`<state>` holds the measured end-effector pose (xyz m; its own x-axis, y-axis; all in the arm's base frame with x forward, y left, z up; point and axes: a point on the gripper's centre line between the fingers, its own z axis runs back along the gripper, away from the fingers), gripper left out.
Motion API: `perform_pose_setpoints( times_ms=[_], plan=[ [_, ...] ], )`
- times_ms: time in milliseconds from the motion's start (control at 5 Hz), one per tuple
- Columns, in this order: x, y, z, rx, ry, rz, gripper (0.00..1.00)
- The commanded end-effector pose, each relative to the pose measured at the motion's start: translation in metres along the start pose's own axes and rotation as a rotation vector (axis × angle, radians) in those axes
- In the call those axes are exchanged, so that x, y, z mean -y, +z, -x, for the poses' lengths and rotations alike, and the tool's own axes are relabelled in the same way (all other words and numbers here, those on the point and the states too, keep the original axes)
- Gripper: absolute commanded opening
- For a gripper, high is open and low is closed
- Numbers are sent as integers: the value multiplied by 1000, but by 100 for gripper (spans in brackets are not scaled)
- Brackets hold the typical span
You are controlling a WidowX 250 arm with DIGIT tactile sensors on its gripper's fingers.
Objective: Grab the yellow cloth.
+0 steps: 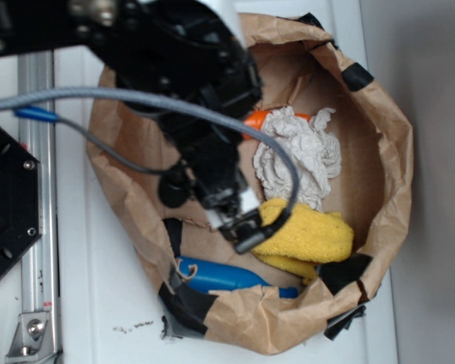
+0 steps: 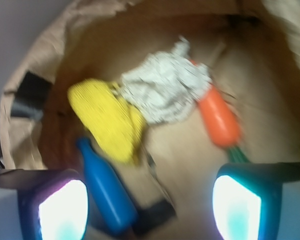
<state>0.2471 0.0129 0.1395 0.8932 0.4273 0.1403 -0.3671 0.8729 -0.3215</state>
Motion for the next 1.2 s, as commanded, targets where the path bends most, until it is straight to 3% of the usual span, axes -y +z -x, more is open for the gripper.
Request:
perform_pose_setpoints(
  times_ms=[0, 200, 400, 600, 800, 1000],
  plan=[
    [21, -69, -4, -47, -72, -40, 100],
    [31, -95, -6, -71, -164, 31, 100],
    [42, -111, -9, -102, -221, 33, 100],
    [38, -125, -5, -132, -194, 19, 0],
    [33, -121, -8, -117, -195, 12, 0],
    [31, -90, -14, -39, -264, -11, 0]
  ],
)
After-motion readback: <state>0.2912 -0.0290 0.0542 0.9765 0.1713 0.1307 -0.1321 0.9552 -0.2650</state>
